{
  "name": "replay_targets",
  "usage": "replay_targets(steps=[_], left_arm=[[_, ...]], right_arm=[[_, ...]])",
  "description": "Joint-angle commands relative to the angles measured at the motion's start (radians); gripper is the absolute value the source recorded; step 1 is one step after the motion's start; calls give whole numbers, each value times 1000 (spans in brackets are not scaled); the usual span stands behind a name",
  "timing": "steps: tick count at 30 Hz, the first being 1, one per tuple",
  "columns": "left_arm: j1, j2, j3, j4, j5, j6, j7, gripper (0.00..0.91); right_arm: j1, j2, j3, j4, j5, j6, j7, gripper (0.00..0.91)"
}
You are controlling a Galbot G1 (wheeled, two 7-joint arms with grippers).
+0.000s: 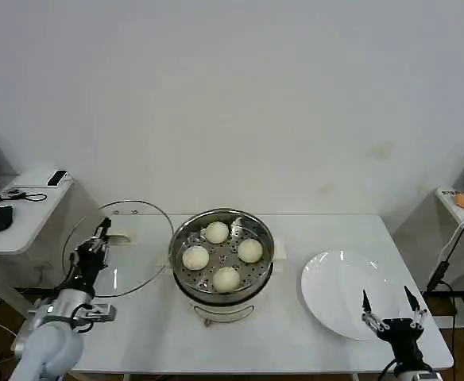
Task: Take steamed baozi put them in steamer then cover it.
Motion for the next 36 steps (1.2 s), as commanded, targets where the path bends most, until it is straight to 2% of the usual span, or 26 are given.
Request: replay_targets(steps=[1, 6, 18, 28, 36], left_arm=[[-111, -5, 197, -117, 135, 247, 208, 0], [-147, -88, 241, -103, 225, 291, 296, 0], [-176, -197, 288, -104, 230, 356, 351, 0], [-205, -298, 387, -80, 299, 353, 350, 0], [-241, -342, 436, -47, 346, 349, 360, 0]], right_arm=[[-4, 15, -19, 5, -41, 3, 2, 907], [-2, 36, -41, -2, -69, 6, 9, 907], [17, 46, -85, -45, -117, 9, 25, 907], [14, 47, -96, -47, -135, 13, 29, 907], [25, 47, -112, -69, -143, 12, 30, 907]])
